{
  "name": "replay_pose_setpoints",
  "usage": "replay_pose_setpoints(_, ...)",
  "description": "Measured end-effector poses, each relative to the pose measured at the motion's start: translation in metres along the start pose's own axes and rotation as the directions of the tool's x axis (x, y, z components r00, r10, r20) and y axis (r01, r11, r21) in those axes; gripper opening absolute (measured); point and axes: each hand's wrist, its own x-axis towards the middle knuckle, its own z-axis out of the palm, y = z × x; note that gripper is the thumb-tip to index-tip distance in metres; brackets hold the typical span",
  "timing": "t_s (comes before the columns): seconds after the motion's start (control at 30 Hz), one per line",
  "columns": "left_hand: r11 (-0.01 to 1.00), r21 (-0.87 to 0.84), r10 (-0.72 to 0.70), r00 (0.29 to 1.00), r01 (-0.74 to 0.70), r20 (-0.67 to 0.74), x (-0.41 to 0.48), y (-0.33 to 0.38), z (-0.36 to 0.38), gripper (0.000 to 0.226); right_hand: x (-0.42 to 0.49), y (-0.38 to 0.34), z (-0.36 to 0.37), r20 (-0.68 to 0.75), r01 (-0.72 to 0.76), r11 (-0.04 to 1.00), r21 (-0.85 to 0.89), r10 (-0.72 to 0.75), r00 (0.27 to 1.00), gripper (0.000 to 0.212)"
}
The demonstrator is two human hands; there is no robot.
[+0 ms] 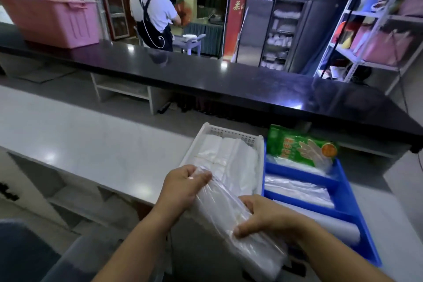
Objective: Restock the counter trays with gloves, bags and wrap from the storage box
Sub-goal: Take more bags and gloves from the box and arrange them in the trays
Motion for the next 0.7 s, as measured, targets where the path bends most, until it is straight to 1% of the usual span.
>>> replay_pose_setpoints(0.07, 1.0, 0.011, 0.023, 1.0, -0.023, 0.006, 0.009, 0.013, 0.033, 0.035, -0.011, 0.013, -0.032, -0.035, 0.012, 1.0, -0.018, -0.013, 0.999, 0.042)
replay_pose_setpoints(0.17, 0.998, -0.064, 0.02, 1.0, -0.021, -0.02, 0.031, 0.03, 0.079, 0.042, -0.025, 0.032, -0.086, -0.06, 0.016, 0.997, -0.07, -0.02, 0.998, 0.041)
replay_pose_setpoints(0.23, 0.995, -0.092, 0.034, 0.997, -0.04, -0.068, 0.049, 0.04, 0.106, 0.039, -0.036, 0.048, -0.124, -0.072, 0.006, 0.996, -0.087, -0.013, 0.997, 0.043)
replay_pose_setpoints(0.3, 0.992, -0.11, 0.052, 0.995, -0.061, -0.086, 0.066, 0.046, 0.133, 0.031, -0.046, 0.068, -0.16, -0.112, -0.011, 0.995, -0.096, 0.0, 0.994, 0.043)
replay_pose_setpoints(0.4, 0.997, 0.013, 0.073, 0.997, -0.072, -0.029, 0.083, 0.04, 0.18, 0.02, -0.059, 0.097, -0.211, -0.23, -0.039, 0.993, -0.111, 0.012, 0.973, 0.043)
replay_pose_setpoints(0.47, 0.983, 0.156, 0.085, 0.994, -0.094, 0.065, 0.092, 0.031, 0.214, 0.02, -0.066, 0.113, -0.24, -0.26, -0.076, 0.989, -0.123, 0.042, 0.965, 0.037)
replay_pose_setpoints(0.5, 0.959, 0.256, 0.095, 0.988, -0.125, 0.125, 0.096, 0.026, 0.229, 0.019, -0.068, 0.119, -0.253, -0.268, -0.093, 0.985, -0.144, 0.052, 0.962, 0.034)
replay_pose_setpoints(0.53, 0.914, 0.371, 0.098, 0.976, -0.166, 0.196, 0.1, 0.022, 0.244, 0.015, -0.07, 0.124, -0.264, -0.28, -0.112, 0.979, -0.172, 0.061, 0.958, 0.032)
replay_pose_setpoints(0.57, 0.845, 0.489, 0.09, 0.959, -0.217, 0.27, 0.104, 0.018, 0.258, 0.012, -0.072, 0.129, -0.274, -0.293, -0.133, 0.97, -0.201, 0.07, 0.953, 0.032)
replay_pose_setpoints(0.6, 0.753, 0.598, 0.071, 0.937, -0.275, 0.341, 0.109, 0.015, 0.27, 0.013, -0.073, 0.133, -0.281, -0.308, -0.154, 0.961, -0.229, 0.078, 0.948, 0.033)
replay_pose_setpoints(0.63, 0.649, 0.684, 0.037, 0.912, -0.332, 0.407, 0.114, 0.012, 0.281, 0.02, -0.073, 0.137, -0.286, -0.328, -0.17, 0.953, -0.251, 0.081, 0.941, 0.033)
replay_pose_setpoints(0.7, 0.441, 0.783, -0.079, 0.85, -0.439, 0.521, 0.123, 0.003, 0.301, 0.032, -0.073, 0.146, -0.293, -0.379, -0.209, 0.936, -0.284, 0.091, 0.921, 0.035)
